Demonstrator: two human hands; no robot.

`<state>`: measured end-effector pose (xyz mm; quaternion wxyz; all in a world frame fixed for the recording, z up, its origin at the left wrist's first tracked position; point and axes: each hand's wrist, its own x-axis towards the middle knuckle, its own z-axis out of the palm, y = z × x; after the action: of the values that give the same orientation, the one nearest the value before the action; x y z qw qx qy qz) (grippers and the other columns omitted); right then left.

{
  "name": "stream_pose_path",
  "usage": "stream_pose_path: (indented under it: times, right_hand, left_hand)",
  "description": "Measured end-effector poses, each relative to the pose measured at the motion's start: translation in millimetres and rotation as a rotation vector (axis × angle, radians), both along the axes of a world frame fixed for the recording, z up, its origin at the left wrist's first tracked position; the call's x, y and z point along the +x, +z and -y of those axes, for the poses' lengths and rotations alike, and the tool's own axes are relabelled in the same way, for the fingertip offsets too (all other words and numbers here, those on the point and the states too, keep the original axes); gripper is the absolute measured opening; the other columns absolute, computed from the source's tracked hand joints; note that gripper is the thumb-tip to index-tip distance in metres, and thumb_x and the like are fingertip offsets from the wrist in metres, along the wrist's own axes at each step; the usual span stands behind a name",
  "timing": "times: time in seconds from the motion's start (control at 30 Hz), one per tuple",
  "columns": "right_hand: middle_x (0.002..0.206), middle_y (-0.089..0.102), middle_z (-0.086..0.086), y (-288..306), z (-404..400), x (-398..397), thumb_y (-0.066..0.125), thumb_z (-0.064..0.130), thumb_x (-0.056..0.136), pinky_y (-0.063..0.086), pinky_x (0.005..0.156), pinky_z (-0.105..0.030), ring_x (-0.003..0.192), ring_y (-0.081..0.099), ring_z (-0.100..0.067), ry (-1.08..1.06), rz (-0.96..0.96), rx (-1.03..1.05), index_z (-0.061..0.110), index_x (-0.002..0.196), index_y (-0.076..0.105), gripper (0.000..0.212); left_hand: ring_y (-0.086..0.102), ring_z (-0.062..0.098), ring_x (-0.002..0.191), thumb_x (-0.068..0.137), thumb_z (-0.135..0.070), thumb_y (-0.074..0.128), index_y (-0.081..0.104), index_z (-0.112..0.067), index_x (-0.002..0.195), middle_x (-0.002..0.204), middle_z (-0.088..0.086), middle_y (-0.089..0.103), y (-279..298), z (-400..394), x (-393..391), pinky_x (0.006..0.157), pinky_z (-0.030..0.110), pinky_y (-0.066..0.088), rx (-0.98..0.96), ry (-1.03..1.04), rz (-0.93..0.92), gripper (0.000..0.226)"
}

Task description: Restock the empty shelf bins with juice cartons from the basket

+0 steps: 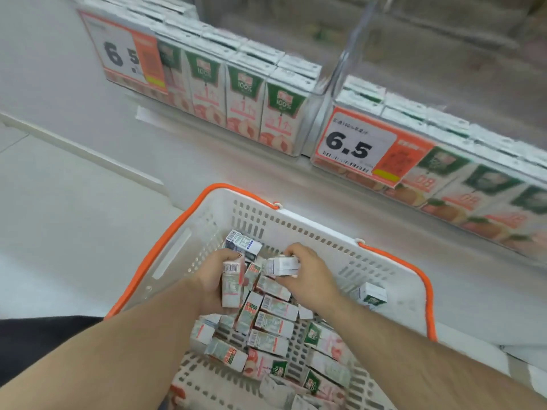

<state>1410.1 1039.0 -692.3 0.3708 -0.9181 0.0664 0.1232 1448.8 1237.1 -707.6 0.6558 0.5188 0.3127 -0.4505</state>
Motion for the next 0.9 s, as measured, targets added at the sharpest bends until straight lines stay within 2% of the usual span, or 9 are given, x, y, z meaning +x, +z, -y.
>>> stream_pose_path:
  times: [0.13, 0.27, 0.37, 0.47, 0.57, 0.67, 0.8, 0.9]
  right_hand:
    - [0.086, 0.055, 0.008, 71.2, 33.6, -21.7, 0.077, 0.022, 0.081, 0.037, 0.056, -0.025, 0.075, 0.051, -0.015, 0.071, 0.063, -0.128, 0.024, 0.093, 0.05, 0.03]
    - [0.092, 0.059, 0.006, 142.5, 55.5, -44.4, 0.076, 0.031, 0.082, 0.047, 0.067, -0.036, 0.084, 0.057, -0.02, 0.086, 0.101, -0.213, 0.027, 0.096, 0.05, 0.03]
    - [0.098, 0.06, 0.007, 185.6, 66.9, -58.3, 0.076, 0.036, 0.082, 0.052, 0.075, -0.039, 0.091, 0.059, -0.019, 0.117, 0.154, -0.302, 0.031, 0.099, 0.05, 0.032]
    - [0.098, 0.065, 0.007, 221.8, 78.7, -71.6, 0.078, 0.039, 0.079, 0.051, 0.074, -0.037, 0.088, 0.059, -0.015, 0.139, 0.249, -0.306, 0.029, 0.103, 0.056, 0.034]
    - [0.091, 0.066, 0.009, 235.4, 95.9, -79.1, 0.082, 0.037, 0.074, 0.051, 0.069, -0.034, 0.082, 0.061, -0.013, 0.024, 0.322, -0.22, 0.029, 0.096, 0.06, 0.033]
    - [0.087, 0.064, 0.009, 234.2, 107.7, -80.8, 0.083, 0.034, 0.075, 0.049, 0.065, -0.031, 0.077, 0.06, -0.012, -0.025, 0.291, -0.206, 0.029, 0.089, 0.057, 0.03]
    - [0.085, 0.065, 0.01, 241.6, 117.7, -87.8, 0.081, 0.037, 0.074, 0.053, 0.07, -0.037, 0.077, 0.061, -0.011, 0.008, 0.311, -0.178, 0.032, 0.087, 0.058, 0.027]
    - [0.081, 0.065, 0.011, 249.9, 134.1, -96.1, 0.08, 0.04, 0.076, 0.052, 0.069, -0.034, 0.075, 0.06, -0.006, 0.015, 0.347, -0.196, 0.031, 0.086, 0.063, 0.021]
  left_hand:
    - [0.053, 0.021, 0.061, 0.081, -0.049, 0.059, 0.063, -0.019, 0.071, 0.073, 0.006, 0.059, 50.4, 26.2, 0.4, 0.068, 0.032, 0.043, -0.159, 0.07, 0.088, 0.032]
    - [0.061, 0.026, 0.071, 0.078, -0.046, 0.064, 0.062, -0.014, 0.087, 0.081, 0.011, 0.062, 103.8, 51.6, -1.6, 0.072, 0.038, 0.05, -0.222, 0.014, 0.207, 0.033]
    - [0.068, 0.037, 0.08, 0.083, -0.051, 0.056, 0.064, -0.006, 0.09, 0.081, 0.02, 0.067, 137.6, 72.1, -6.1, 0.086, 0.048, 0.049, -0.184, -0.051, 0.303, 0.046]
    - [0.067, 0.037, 0.073, 0.085, -0.044, 0.05, 0.062, -0.003, 0.087, 0.074, 0.022, 0.066, 171.6, 93.4, -13.6, 0.089, 0.051, 0.048, -0.205, -0.039, 0.407, 0.043]
    - [0.065, 0.031, 0.063, 0.084, -0.035, 0.053, 0.06, -0.004, 0.088, 0.068, 0.018, 0.064, 199.2, 109.5, -21.7, 0.077, 0.042, 0.053, -0.217, -0.01, 0.432, 0.032]
    - [0.063, 0.029, 0.063, 0.083, -0.028, 0.052, 0.06, -0.006, 0.09, 0.075, 0.018, 0.065, 210.0, 118.9, -26.7, 0.065, 0.035, 0.054, -0.183, -0.085, 0.481, 0.024]
    - [0.063, 0.028, 0.065, 0.083, -0.016, 0.049, 0.068, -0.011, 0.105, 0.083, 0.016, 0.069, 216.7, 122.2, -29.8, 0.068, 0.033, 0.049, -0.124, -0.157, 0.584, 0.029]
    - [0.068, 0.026, 0.074, 0.084, -0.007, 0.049, 0.072, -0.012, 0.098, 0.098, 0.011, 0.072, 230.2, 137.3, -35.3, 0.069, 0.032, 0.051, 0.001, -0.257, 0.743, 0.027]
